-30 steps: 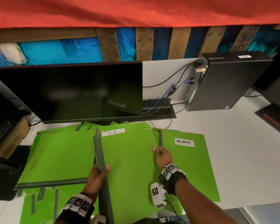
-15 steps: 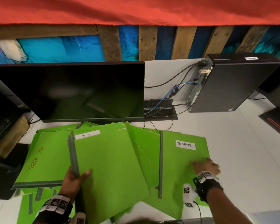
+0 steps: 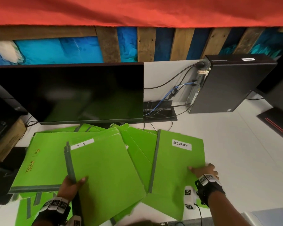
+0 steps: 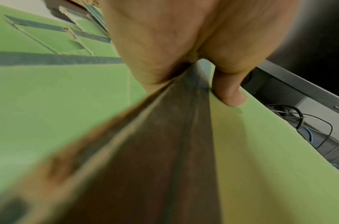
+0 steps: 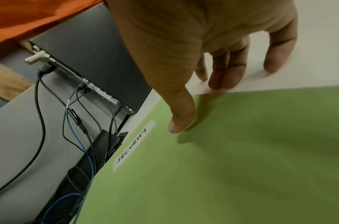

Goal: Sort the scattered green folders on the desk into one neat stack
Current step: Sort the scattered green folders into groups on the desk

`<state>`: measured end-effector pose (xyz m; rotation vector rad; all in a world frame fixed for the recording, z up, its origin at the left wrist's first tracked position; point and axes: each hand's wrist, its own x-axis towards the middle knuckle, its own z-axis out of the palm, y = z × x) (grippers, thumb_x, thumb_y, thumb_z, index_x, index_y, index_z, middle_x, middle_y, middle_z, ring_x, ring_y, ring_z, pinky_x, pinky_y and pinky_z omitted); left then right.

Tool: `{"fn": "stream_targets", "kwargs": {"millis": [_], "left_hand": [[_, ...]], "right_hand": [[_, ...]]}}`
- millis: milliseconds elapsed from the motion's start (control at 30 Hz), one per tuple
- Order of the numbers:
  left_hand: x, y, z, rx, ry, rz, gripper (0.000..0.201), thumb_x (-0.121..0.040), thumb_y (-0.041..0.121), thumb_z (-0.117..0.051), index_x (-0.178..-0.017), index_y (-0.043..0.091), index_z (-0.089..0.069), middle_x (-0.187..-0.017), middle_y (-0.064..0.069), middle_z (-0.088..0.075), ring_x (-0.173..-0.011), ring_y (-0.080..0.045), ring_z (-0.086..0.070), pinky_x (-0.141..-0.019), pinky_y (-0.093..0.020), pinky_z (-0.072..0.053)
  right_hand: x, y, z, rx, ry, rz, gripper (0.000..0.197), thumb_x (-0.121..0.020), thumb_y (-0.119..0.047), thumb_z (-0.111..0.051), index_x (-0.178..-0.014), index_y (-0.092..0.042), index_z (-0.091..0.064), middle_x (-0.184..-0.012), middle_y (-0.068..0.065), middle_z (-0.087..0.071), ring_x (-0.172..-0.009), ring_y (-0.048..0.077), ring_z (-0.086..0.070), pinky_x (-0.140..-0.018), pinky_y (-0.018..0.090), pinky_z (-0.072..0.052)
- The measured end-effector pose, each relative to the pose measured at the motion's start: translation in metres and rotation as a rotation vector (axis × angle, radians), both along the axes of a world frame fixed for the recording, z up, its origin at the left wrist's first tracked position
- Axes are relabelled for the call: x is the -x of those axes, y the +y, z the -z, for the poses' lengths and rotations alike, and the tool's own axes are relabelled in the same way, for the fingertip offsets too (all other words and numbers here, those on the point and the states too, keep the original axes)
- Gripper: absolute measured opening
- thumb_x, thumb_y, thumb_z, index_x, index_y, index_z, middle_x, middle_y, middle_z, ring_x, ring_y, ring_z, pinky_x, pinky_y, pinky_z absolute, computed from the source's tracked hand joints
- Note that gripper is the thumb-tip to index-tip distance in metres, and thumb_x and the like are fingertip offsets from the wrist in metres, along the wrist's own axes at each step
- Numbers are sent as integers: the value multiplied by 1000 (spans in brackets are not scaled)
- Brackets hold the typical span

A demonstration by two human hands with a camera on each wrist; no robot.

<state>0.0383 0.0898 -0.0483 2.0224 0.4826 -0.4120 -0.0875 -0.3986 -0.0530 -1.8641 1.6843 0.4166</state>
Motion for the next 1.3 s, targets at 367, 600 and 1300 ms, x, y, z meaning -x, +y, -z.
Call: {"fn": "stream_targets", "kwargs": {"millis": [367,600,1300], "left_hand": [[0,0,0,-42,3,-19,42,-77,9,-77,-104,-12,-52,-85,-24,-62,-72,-31,-58,-62,-35,-44],[8,10,-11,49,-58,-56,43,-76,11,-78,-107,-7,-54,-93,-26,-67,-76,-36,-65,-62,-39,-52],[101,117,-32,164,-107,-588,30,-82,1,-70,-109,3,-57,-96,-21,-64,-68,-21,-60,-42,-19,-52]], "right_hand": [[-5,21,-2,-4,-44,-125,99,-59,-45,-85,-135,-10,-34,-133,19,-39,-123,41,-43,-100,50,-40],[8,-7,-9,-116,-520,-7,35,-92,-15,-59,-124,-1,-56,-85,20,-64,-72,28,-58,-65,34,-49],[-120,128,-31,-266,-452,-630,50,-98,-22,-50,-144,-6,-37,-151,15,-35,-136,34,-36,-110,40,-28]]}}
